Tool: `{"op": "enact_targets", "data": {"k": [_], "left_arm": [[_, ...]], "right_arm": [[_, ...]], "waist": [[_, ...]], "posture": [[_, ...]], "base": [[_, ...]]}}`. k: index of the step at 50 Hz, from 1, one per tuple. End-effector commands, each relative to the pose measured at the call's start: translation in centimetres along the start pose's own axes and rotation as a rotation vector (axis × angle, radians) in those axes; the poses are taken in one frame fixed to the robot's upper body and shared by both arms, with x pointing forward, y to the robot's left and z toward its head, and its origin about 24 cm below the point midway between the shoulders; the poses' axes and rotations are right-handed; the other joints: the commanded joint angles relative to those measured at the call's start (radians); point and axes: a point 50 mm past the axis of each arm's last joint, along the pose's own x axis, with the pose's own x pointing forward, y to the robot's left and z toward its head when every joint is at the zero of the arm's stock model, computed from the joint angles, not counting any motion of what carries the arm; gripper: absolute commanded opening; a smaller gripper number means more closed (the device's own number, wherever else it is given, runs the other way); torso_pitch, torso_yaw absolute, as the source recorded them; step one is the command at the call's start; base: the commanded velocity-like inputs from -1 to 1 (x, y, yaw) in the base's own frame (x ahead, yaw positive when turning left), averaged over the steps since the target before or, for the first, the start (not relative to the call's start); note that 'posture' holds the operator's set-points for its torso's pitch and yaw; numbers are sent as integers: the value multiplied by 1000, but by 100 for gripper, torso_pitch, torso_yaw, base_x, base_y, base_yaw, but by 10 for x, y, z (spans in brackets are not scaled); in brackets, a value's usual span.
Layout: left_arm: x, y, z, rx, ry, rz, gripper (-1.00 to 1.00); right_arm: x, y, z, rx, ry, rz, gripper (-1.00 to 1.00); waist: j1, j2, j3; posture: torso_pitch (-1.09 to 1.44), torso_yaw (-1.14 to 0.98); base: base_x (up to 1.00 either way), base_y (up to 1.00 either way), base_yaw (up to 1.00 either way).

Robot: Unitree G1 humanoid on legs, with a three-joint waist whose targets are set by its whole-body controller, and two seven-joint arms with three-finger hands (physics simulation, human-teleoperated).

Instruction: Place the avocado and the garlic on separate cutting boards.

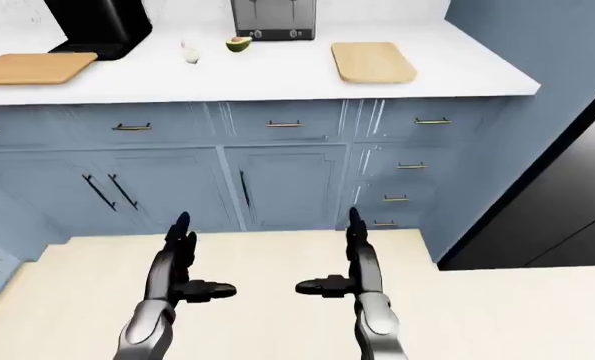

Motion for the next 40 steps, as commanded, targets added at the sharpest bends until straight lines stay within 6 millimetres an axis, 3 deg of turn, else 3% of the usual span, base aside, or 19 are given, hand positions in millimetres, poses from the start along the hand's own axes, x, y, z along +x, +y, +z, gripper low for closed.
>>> {"op": "enact_targets", "data": {"k": [1,3,4,5,7,8,13,20,22,23,26,34,35,36,37,38,40], "left_arm": [[3,-4,32,17,-161,-25,100],[3,-4,33,15,-161,-28,100],[3,-4,34,17,-161,-27,100],[2,-4,35,19,-162,-28,100],[2,-5,35,24,-158,-36,100],[1,-5,37,30,-159,-38,100],[1,-6,65,44,-191,-40,100],[-9,-10,143,85,-307,-50,100],[-13,-8,153,87,-328,-50,100],[-12,-7,151,90,-327,-52,100],[-14,-5,154,93,-329,-44,100],[-16,-2,167,99,-351,-32,100],[-16,-2,168,101,-353,-30,100],[-16,-1,170,101,-355,-29,100],[-17,-1,171,103,-355,-30,100],[-17,-1,172,104,-357,-29,100],[-19,1,176,106,-362,-26,100]], "right_arm": [[0,1,38,-14,-180,-7,100],[-1,2,40,-33,-185,-9,100],[0,2,41,-43,-187,-13,100],[0,3,42,-42,-187,-9,100],[-1,3,45,-43,-190,-7,100],[-1,2,48,-43,-193,-7,100],[6,-1,74,-55,-228,-18,100],[0,2,136,-20,-309,-2,100],[-4,5,143,-15,-331,17,100],[-4,5,143,-12,-334,19,100],[-4,8,145,-27,-341,36,100],[-11,12,162,-13,-370,69,100],[-12,11,164,-13,-377,66,100],[-11,10,164,-91,-394,28,100],[-12,9,166,-66,-386,35,100],[-12,9,166,-72,-393,31,100],[-13,11,169,-65,-397,41,100]], "waist": [[-2,-8,-1],[7,-1,-62],[7,-2,-52],[6,-7,-16],[7,-8,-70],[7,-8,-75],[8,-6,-81],[9,-5,-91],[9,-5,-92],[13,1,-108],[22,-3,-78],[58,-5,-60],[60,-9,-57],[32,-25,-40],[44,-22,-47],[43,-12,-74],[36,9,-15]], "posture": [[0,0],[0,0],[0,0],[0,0],[0,0],[0,0],[0,0],[0,0],[0,0],[0,0],[0,0],[0,0],[0,0],[0,0],[0,0],[0,0],[0,0]], "base": [[0,0,0],[0,0,0],[0,0,0],[0,0,0],[0,0,0],[0,0,0],[0,0,0],[0,0,0],[0,0,0],[0,0,16],[0,0,86],[0,0,100],[0,0,100],[0,0,0],[0,0,0],[18,0,0],[54,0,0]]}}
